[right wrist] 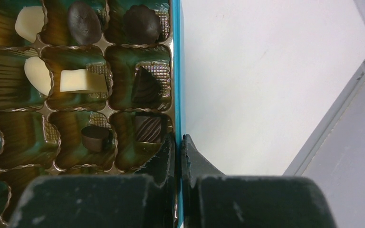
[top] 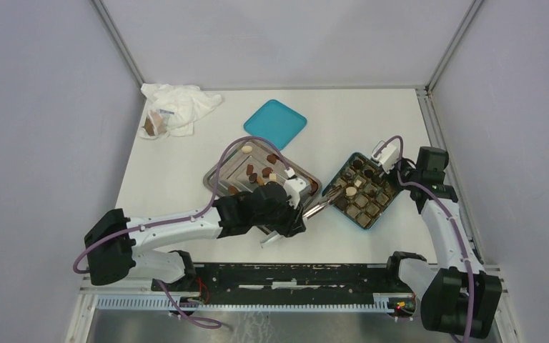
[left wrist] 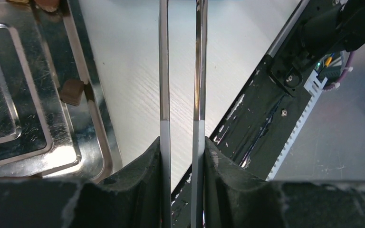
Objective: Pack the chocolate
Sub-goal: Pick up the fake chocolate from the plate, then place the fake chocolate in the packing box.
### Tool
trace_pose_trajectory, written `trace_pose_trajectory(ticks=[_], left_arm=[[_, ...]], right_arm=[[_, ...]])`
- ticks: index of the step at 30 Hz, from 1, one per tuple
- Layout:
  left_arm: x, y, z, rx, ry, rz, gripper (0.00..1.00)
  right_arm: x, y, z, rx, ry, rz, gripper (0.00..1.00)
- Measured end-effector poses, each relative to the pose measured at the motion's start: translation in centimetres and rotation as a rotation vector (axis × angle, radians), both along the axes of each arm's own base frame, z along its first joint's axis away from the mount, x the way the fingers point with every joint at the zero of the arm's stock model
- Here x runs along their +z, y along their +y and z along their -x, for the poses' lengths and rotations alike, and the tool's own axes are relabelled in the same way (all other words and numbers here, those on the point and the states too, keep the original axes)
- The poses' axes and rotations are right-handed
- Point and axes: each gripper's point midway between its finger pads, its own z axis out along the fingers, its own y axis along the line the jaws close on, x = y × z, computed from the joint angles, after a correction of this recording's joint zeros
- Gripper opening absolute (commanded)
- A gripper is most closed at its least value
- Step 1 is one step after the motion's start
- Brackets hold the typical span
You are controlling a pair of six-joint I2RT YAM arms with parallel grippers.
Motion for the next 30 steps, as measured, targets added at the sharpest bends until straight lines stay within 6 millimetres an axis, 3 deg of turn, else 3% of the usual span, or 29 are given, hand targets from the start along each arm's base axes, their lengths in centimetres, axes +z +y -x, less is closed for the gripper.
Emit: trace_pose_trajectory(ticks=[3,11,23,30], left_arm=[[-0.6,-0.5,0.5,-0.032,-0.008,-0.016,0.02],[0.3,-1.5,0.5,-0.058,-0.051,0.025,0.02],[1.4,-2.8,0.9,-0.095,-0.107,0.071,0.02],[-0.2,-4.2,0.5,-0.087,-0.109,0.028,0.02]], right_arm=[[0.8,0.3,0.5,0.011,-0.053,0.006,0.0],[2.7,1.1,0.8,0.047,-0.153,0.011,0.0],[3.1,1.6,1.1,0.075,-0.189,0.015,0.0],[1.6,1.3,0.6,0.049,-0.133,-0.001,0.01]])
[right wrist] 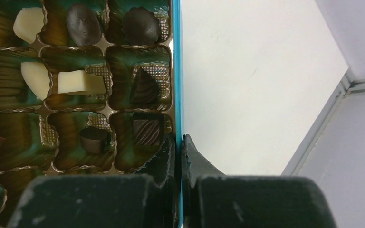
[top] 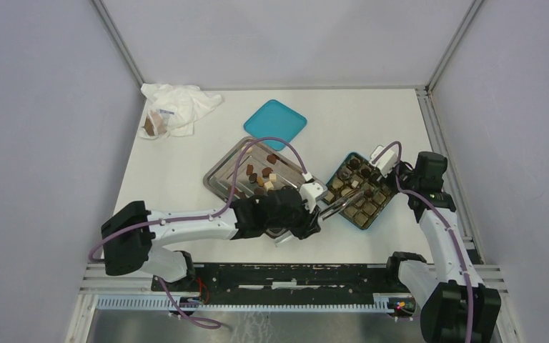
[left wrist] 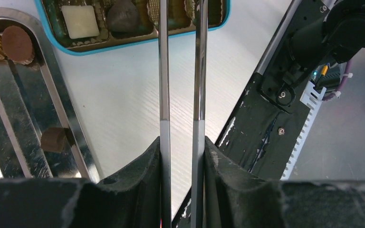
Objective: Pack the chocolate
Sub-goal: Place the fake chocolate in the packing box.
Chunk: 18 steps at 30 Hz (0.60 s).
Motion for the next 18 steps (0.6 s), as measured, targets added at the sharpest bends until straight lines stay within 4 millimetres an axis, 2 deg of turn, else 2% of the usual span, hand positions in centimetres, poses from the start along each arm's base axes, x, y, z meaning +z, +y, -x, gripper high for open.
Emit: trace_pose_trajectory(ticks=[12,18], left_arm=[[-0.6,-2.1,-1.5,0.031,-0.025,-0.062,0.02],[-2.1,-2.3,-1.6,0.029,-0.01,-0.112,0.03]], right_arm=[[-3.1,-1.3,-0.5,-0.089,0.139,-0.003,0.04],[-4.0,-1.8,-0.5,-0.127,0.184,0.002,0.05]])
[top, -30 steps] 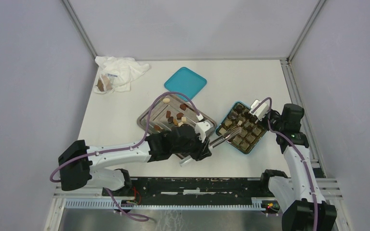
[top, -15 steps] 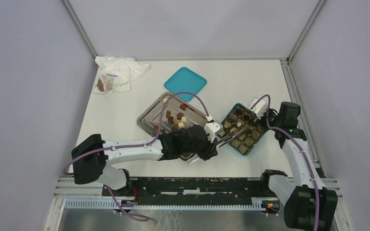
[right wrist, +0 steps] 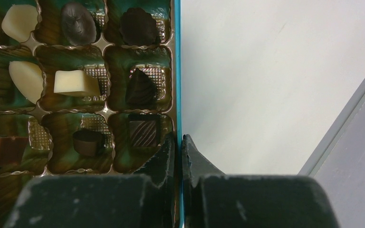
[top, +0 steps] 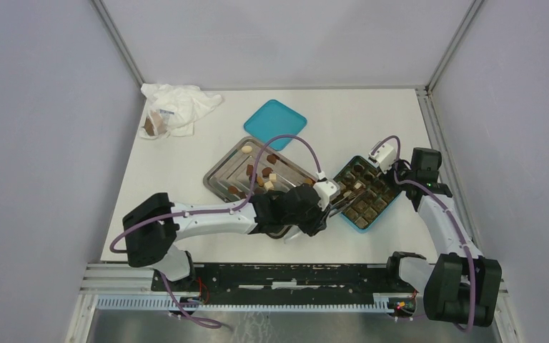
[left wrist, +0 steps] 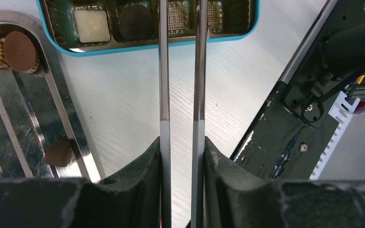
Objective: Pack the chocolate
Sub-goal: Place the fake chocolate in the packing box.
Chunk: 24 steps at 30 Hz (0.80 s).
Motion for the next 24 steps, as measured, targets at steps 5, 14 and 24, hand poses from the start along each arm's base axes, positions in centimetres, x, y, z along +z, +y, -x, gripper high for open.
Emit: trace_pose_trajectory(ticks=[5,14,24], left_arm=[[-0.9,0.0,0.2,-0.004,0.013,-0.037,0.04],[-1.2,-0.7,-0.1,-0.007,0.015,-0.051,0.08],[-1.3,-0.9,0.0,-0.012,0.016,-0.07,0.2]], right_arm=[[-0.4,-0.2,0.0,-0.015,0.021,0.001,0.07],[-0.6,-0.3,-0.1,-0.024,0.036,0.003,0.1],[-1.0,-0.3,0.0,-0.027,0.051,0.004,0.14]])
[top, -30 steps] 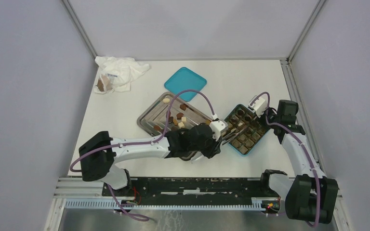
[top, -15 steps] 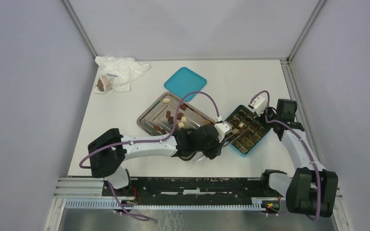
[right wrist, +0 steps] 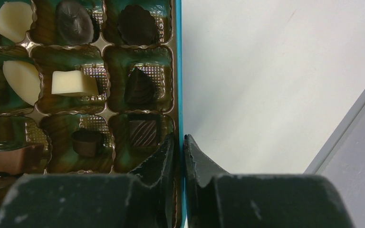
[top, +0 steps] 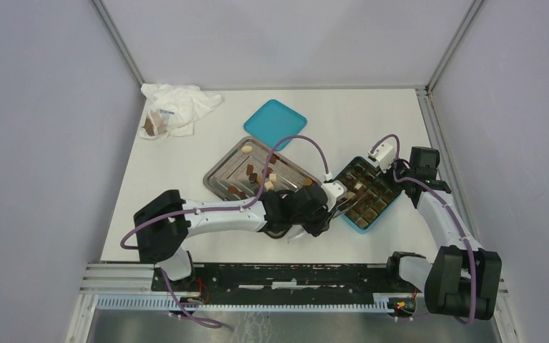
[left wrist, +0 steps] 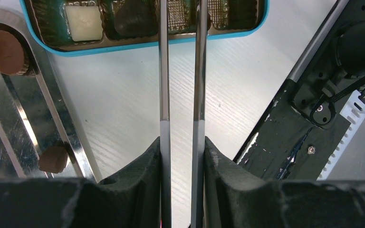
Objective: Pack the chocolate
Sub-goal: Place the fake chocolate in the packing box.
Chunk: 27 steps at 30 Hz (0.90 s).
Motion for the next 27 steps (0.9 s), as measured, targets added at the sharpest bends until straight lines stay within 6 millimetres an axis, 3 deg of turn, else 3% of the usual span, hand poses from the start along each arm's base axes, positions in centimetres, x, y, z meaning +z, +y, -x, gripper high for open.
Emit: trace_pose_trajectory(ticks=[12,27], left_arm=[[-0.73,0.08,0.04,0.006,-0.002,-0.035,0.33],[-0.89,-0.34,0.13,0.002,0.001,-0.051,0.39]], right_arm=[[-0.16,-0.14,-0.24,-0.006,0.01,0.011,0.23],[0.21,-0.15,-0.5,-0.005,0.0,0.012,0.32]])
